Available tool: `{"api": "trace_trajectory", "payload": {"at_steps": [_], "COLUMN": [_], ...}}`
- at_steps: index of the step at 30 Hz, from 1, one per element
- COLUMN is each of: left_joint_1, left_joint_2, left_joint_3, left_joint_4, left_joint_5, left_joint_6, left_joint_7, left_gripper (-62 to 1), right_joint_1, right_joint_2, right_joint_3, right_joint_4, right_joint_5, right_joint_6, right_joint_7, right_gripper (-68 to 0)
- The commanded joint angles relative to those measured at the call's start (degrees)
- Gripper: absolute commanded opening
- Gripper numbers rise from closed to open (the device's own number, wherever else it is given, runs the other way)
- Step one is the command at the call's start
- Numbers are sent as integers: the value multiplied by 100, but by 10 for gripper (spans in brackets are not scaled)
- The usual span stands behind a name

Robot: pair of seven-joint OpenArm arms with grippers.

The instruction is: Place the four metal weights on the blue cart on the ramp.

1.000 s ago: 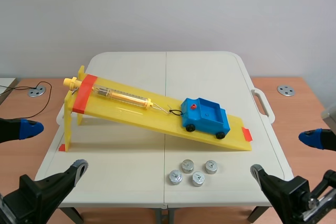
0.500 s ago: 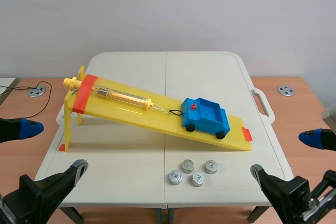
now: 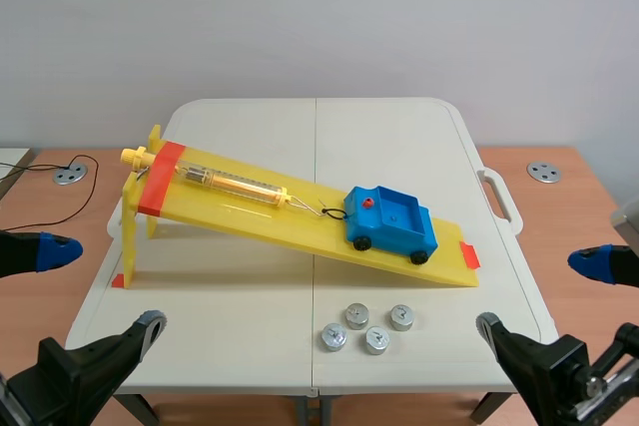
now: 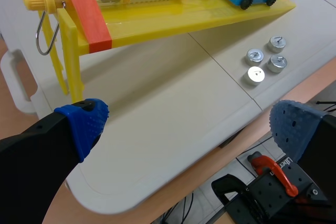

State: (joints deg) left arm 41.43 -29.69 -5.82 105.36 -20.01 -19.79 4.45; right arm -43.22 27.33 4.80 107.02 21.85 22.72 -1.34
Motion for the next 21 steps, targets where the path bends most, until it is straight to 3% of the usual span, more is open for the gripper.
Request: {"api": "trace_trajectory", "payload": {"at_steps": [1,15,21], "left_joint_1": [155,26,13], "left_joint_2": [-81,184,474], "left_joint_3": [-105,-94,-94], "left_joint_4": [439,431,428], "left_joint_5": [-461,-461,-422], "left_joint_6": [-138,-142,-142], "left_joint_7": [-719,-286,-280], "left_gripper": [14,12,-255], "right_joint_1": [55,656,970], "right_joint_2": [262,59,57], "right_joint_3": [199,146,-208], "right_joint_4": [337,337,337], "right_joint_5": [125,127,129], "right_joint_6": [-195,-170,-170], "right_joint_7": [737,-365,-518], "right_gripper": [-16,-16,-17]}}
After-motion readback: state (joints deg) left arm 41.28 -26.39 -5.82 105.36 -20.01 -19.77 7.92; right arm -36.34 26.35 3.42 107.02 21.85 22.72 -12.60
